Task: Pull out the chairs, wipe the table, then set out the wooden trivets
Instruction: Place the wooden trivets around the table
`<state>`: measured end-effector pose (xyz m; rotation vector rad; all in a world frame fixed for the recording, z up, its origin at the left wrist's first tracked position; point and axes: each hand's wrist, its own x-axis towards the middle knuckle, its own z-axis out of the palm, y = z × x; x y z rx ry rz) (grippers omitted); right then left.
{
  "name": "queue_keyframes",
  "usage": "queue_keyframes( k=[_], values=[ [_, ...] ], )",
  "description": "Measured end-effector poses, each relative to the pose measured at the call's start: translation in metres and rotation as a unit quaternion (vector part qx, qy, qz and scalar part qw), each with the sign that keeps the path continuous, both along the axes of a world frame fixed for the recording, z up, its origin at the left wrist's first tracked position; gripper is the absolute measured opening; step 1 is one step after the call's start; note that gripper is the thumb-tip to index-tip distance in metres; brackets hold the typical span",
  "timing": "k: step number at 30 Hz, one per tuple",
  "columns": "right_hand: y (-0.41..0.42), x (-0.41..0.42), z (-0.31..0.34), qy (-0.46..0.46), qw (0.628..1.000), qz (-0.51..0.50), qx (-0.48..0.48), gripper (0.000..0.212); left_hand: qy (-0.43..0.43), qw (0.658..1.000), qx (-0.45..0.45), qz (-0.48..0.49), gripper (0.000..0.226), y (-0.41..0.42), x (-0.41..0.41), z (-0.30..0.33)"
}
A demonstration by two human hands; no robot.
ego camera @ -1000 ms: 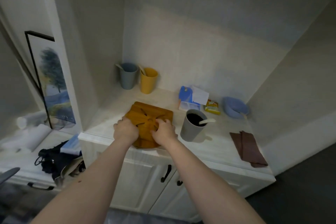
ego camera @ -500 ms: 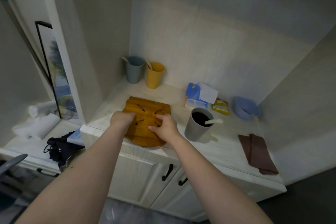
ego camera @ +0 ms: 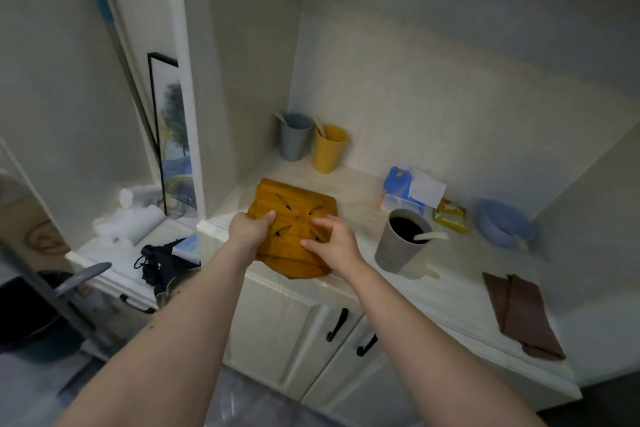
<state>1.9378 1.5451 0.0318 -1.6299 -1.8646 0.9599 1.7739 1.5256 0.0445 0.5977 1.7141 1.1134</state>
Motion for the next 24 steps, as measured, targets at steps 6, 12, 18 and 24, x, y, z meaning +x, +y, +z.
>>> queue_keyframes(
  k=[6, 12, 18, 24],
  values=[
    [-0.043, -0.040, 0.010, 0.050, 0.998, -0.002, 0.025, 0.052, -0.037, 0.997, 0.036, 0.053, 0.058, -0.056, -0.041, 0.004],
    [-0.110, -0.118, 0.005, 0.065, 0.998, -0.002, -0.025, 0.070, -0.061, 0.986, 0.029, 0.155, 0.059, -0.167, -0.103, -0.002],
    [-0.191, -0.217, -0.008, 0.104, 0.978, 0.083, -0.163, 0.092, -0.073, 0.951, 0.033, 0.298, 0.052, -0.290, -0.179, -0.009],
    [-0.251, -0.319, 0.009, 0.114, 0.958, 0.203, -0.168, 0.068, -0.085, 0.901, 0.080, 0.417, 0.054, -0.378, -0.249, 0.002]
  ],
)
